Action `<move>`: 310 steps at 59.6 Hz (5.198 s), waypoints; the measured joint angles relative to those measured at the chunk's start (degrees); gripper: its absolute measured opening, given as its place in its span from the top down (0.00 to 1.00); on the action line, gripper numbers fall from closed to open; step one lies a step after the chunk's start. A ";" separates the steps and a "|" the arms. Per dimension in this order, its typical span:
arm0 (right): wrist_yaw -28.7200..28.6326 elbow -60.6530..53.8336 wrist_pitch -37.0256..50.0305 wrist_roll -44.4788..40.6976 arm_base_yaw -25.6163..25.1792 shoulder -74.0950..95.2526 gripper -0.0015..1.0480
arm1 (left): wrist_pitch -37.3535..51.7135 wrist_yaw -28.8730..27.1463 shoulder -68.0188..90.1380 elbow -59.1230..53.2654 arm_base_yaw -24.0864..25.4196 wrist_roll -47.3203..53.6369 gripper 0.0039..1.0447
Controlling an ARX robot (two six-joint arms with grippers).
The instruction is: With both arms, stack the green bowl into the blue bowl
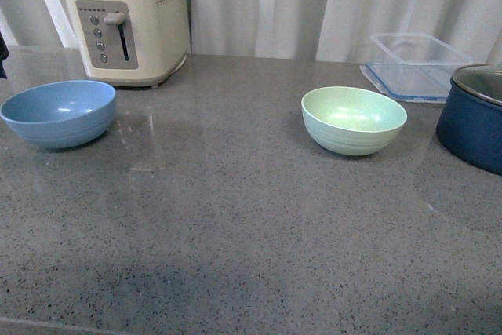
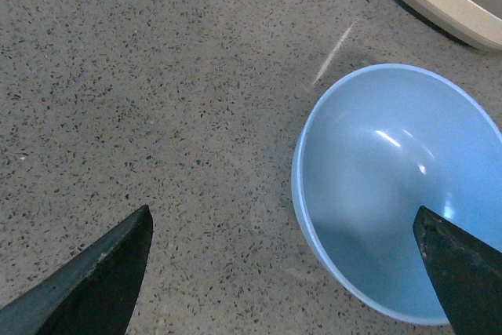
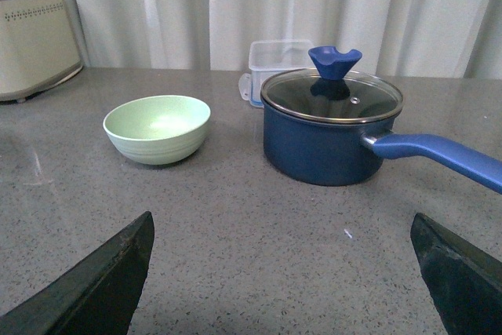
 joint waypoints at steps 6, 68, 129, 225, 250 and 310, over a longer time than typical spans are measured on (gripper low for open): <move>0.00 0.00 0.00 0.00 0.00 0.00 0.10 | -0.04 0.52 3.72 1.90 0.48 -1.29 0.06; 0.00 0.00 0.00 0.00 0.00 0.00 0.10 | -1.73 2.03 12.81 7.67 -0.39 -3.26 0.93; 0.00 0.00 0.00 0.00 0.00 0.00 0.10 | -7.39 1.22 21.90 23.96 -24.57 -4.59 0.97; 0.00 0.00 0.00 0.00 0.00 0.00 0.10 | 57.05 4.13 -36.74 -56.61 -12.46 19.47 0.97; 0.00 0.00 0.00 0.00 0.00 0.00 0.10 | 50.84 5.25 -53.16 -66.27 -9.92 19.50 0.97; 0.02 0.00 0.00 0.00 0.00 0.00 0.10 | 21.57 5.27 -84.96 -67.63 -9.92 19.50 0.97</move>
